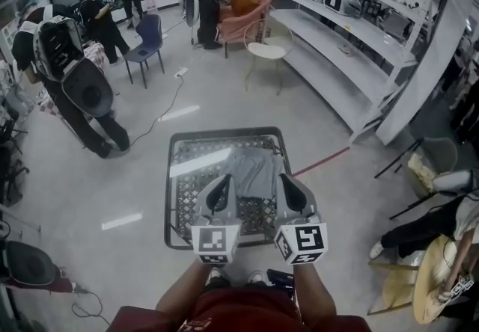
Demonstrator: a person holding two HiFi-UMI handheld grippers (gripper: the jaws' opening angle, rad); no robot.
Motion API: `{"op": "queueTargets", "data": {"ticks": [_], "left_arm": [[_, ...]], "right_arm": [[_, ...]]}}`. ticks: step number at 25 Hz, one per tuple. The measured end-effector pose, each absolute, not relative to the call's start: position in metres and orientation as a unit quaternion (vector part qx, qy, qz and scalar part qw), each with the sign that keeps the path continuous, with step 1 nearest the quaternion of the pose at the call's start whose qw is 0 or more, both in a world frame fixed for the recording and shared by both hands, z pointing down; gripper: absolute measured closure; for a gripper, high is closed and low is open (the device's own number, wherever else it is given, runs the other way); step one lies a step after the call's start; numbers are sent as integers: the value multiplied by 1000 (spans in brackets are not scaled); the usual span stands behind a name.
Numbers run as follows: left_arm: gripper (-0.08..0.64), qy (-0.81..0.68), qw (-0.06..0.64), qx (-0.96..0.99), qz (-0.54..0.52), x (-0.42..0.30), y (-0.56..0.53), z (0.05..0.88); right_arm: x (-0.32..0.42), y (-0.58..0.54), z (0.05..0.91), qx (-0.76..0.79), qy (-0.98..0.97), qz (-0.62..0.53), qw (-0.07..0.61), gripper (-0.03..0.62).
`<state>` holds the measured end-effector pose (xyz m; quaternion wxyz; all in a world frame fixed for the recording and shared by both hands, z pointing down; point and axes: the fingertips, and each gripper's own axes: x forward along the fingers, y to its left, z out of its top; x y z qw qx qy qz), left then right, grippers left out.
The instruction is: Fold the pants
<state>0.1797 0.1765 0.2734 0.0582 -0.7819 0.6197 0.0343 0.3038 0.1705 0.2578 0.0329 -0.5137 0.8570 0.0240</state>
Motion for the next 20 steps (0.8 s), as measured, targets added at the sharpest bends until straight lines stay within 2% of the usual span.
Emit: {"op": "queueTargets", "data": {"ticks": [20], "left_arm": [[554,616,55,-785,29,187,161,272]], "right_arm": [[316,147,263,-529,848,30,15,591]]}}
